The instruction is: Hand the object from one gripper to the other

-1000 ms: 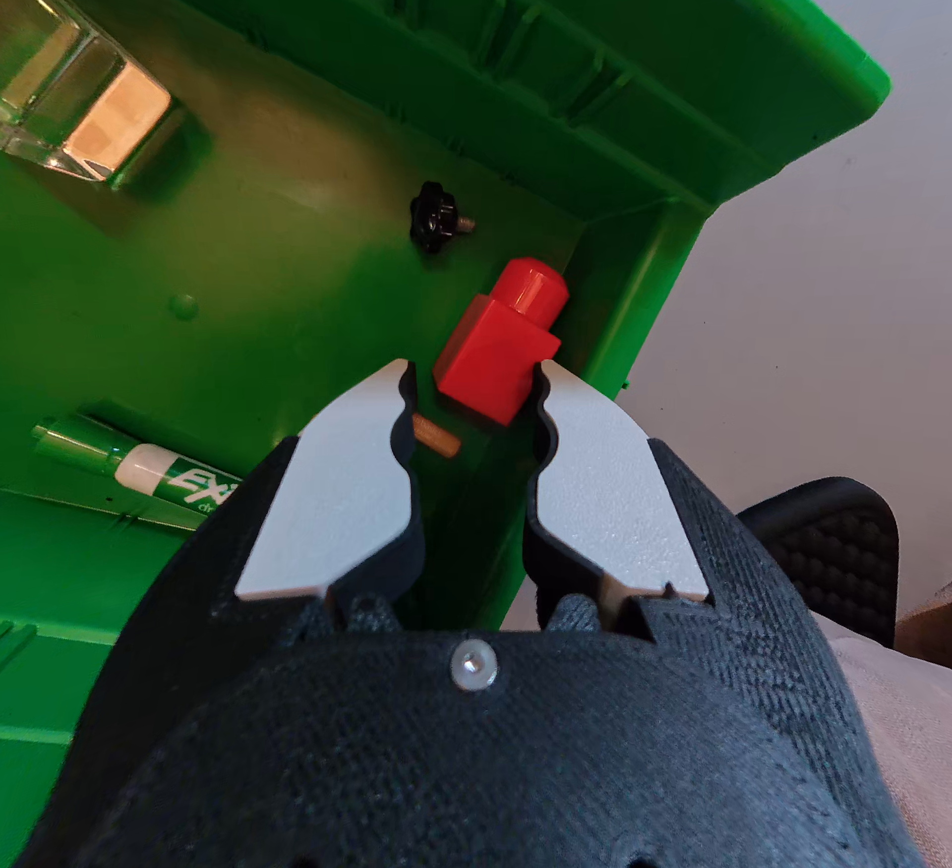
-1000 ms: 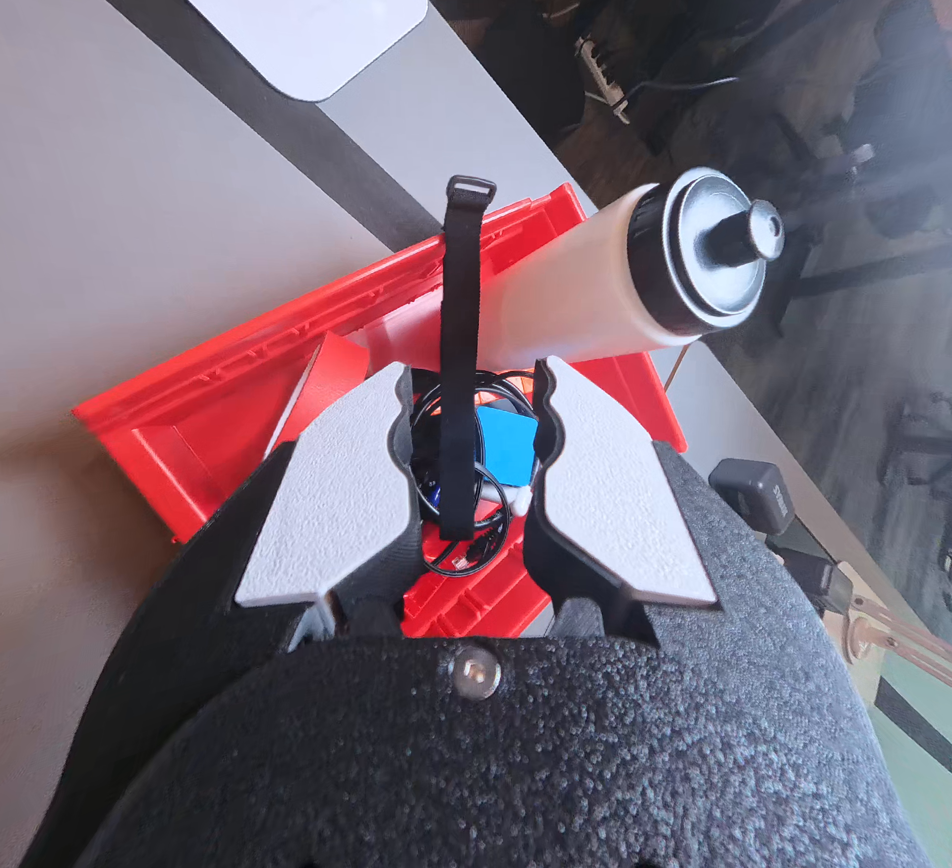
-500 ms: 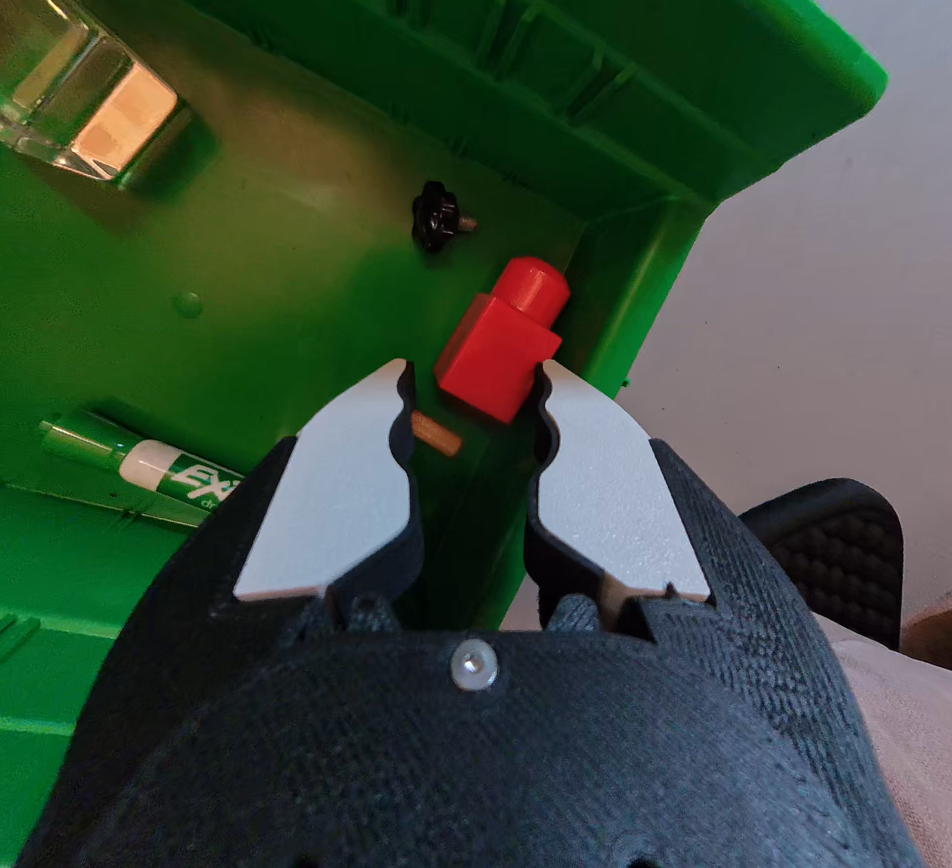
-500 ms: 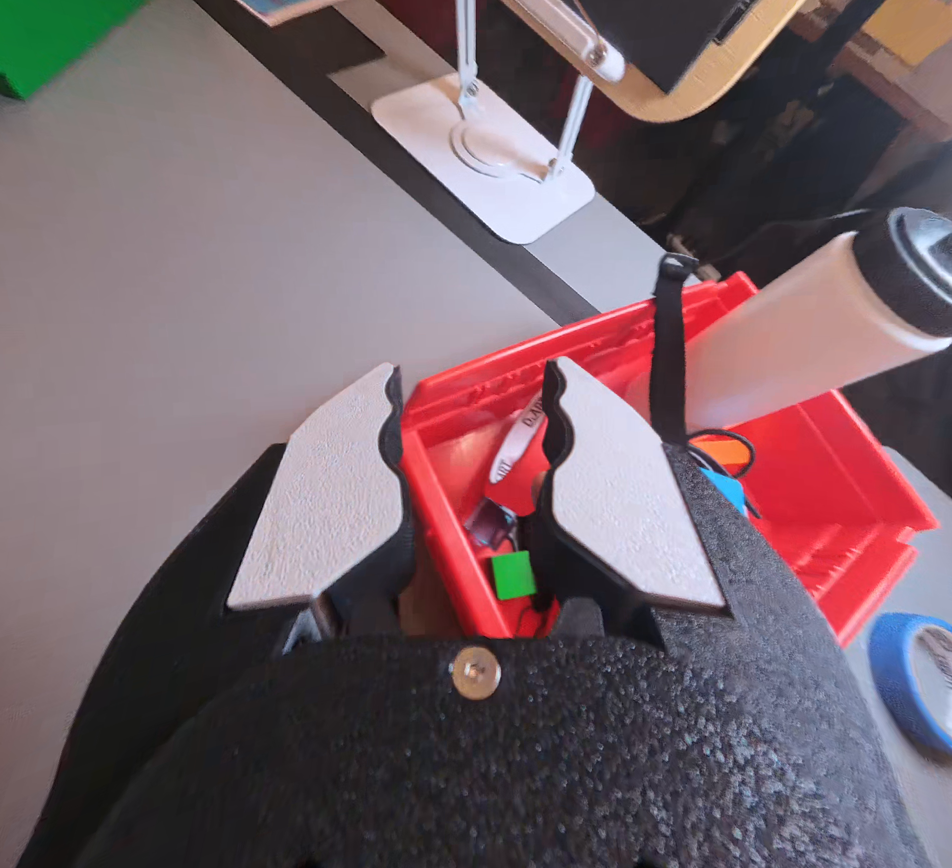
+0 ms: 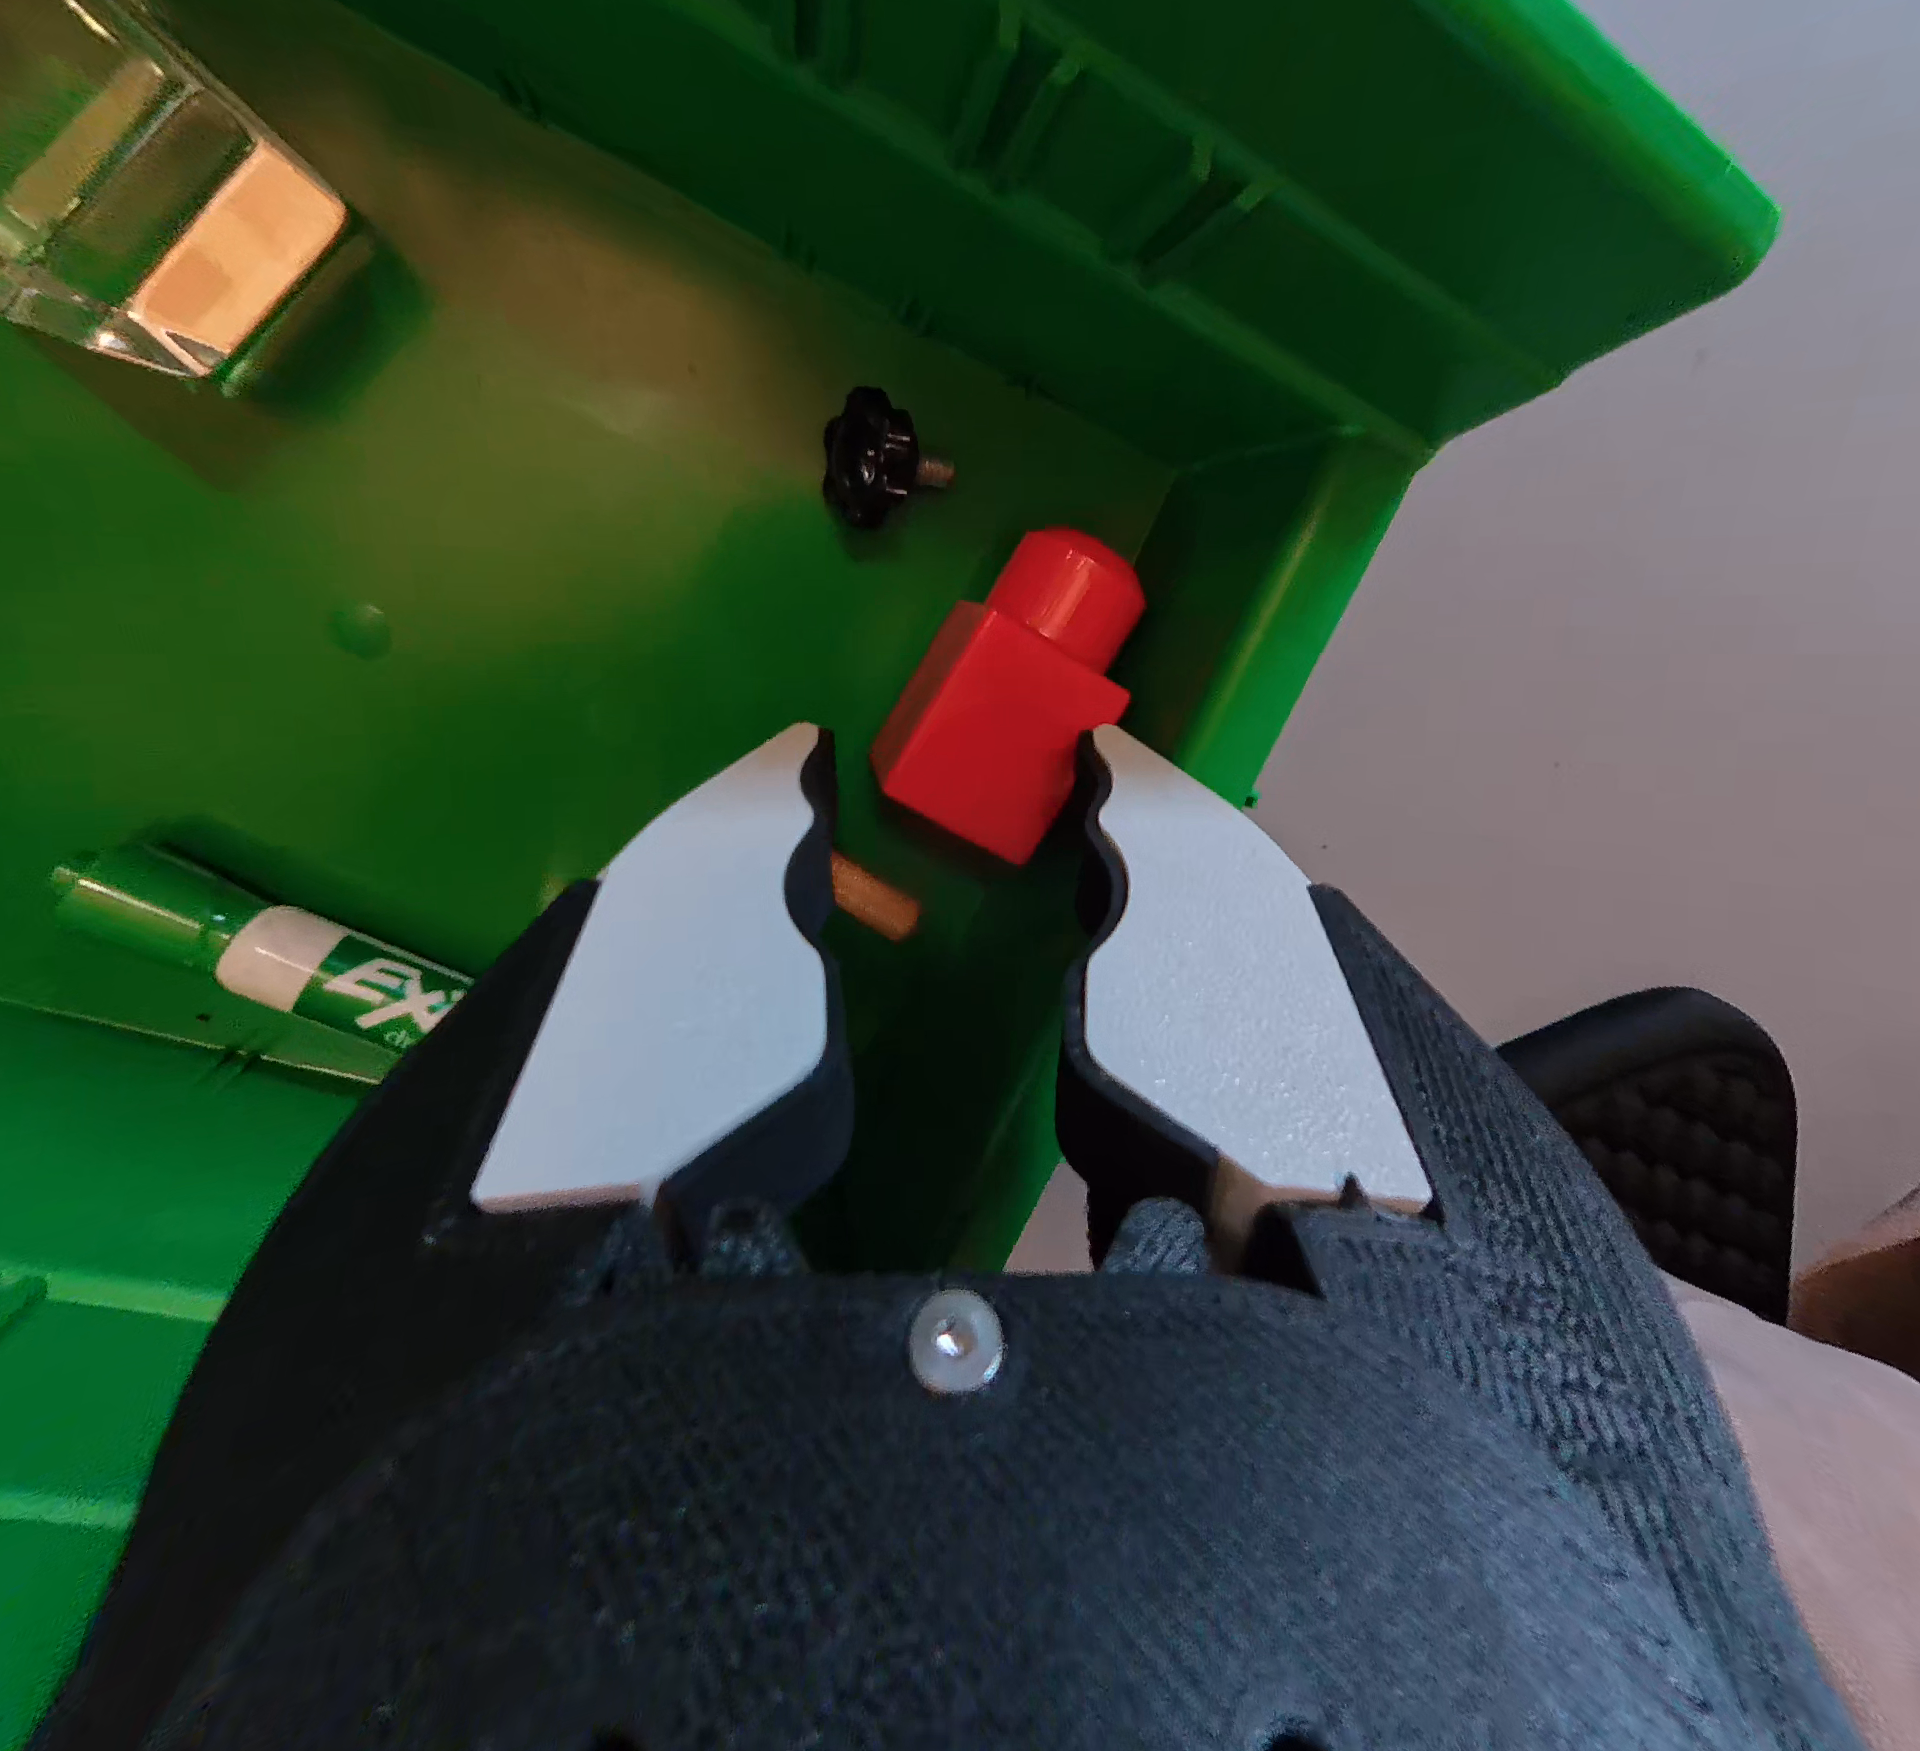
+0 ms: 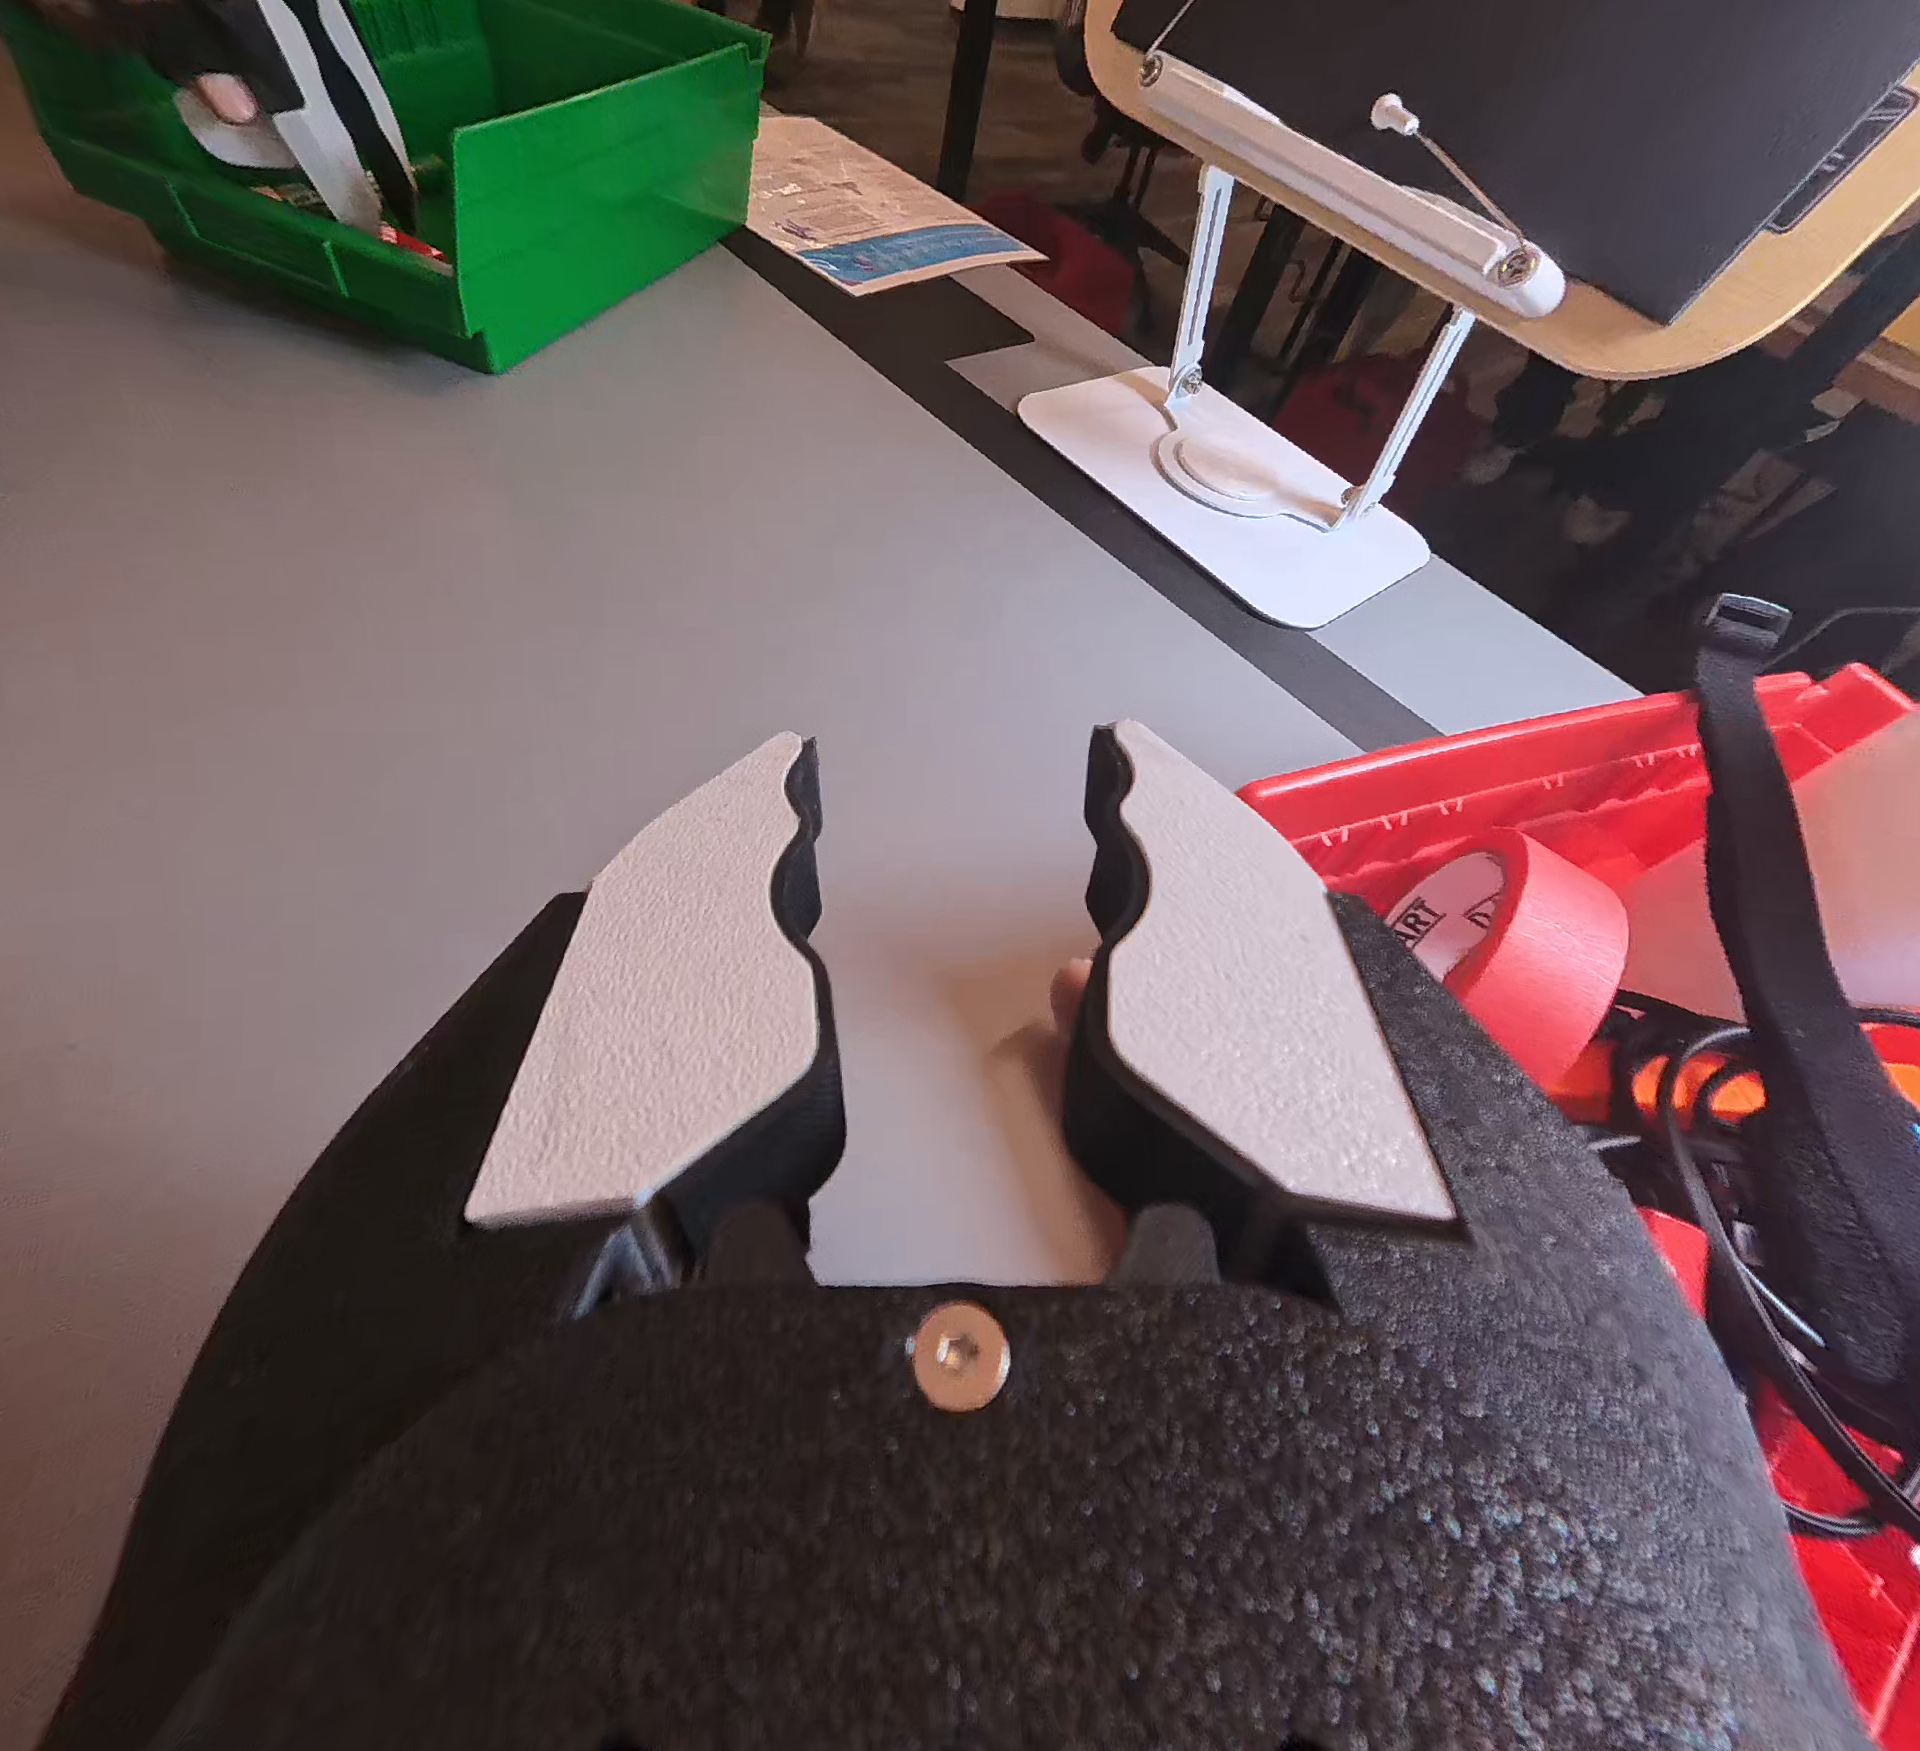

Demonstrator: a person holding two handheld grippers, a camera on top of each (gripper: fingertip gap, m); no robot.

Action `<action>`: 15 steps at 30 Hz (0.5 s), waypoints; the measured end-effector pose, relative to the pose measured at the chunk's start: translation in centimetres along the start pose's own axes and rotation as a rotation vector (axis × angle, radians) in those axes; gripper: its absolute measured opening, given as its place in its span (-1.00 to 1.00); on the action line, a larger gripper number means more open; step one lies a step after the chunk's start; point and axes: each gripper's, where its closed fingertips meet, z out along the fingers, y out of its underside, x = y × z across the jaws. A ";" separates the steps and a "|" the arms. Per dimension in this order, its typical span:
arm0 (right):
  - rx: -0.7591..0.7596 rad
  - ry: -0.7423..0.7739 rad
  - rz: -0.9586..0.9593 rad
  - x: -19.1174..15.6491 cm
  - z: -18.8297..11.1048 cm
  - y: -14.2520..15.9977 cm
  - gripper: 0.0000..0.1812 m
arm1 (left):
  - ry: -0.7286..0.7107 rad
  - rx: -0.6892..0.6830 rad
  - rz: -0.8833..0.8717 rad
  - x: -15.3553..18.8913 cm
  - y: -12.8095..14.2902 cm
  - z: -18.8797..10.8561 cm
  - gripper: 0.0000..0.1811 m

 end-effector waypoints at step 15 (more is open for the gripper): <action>0.003 -0.008 -0.049 -0.9 0.0 -0.1 -0.52 | 0.164 0.044 0.043 1.5 -1.1 0.4 -0.80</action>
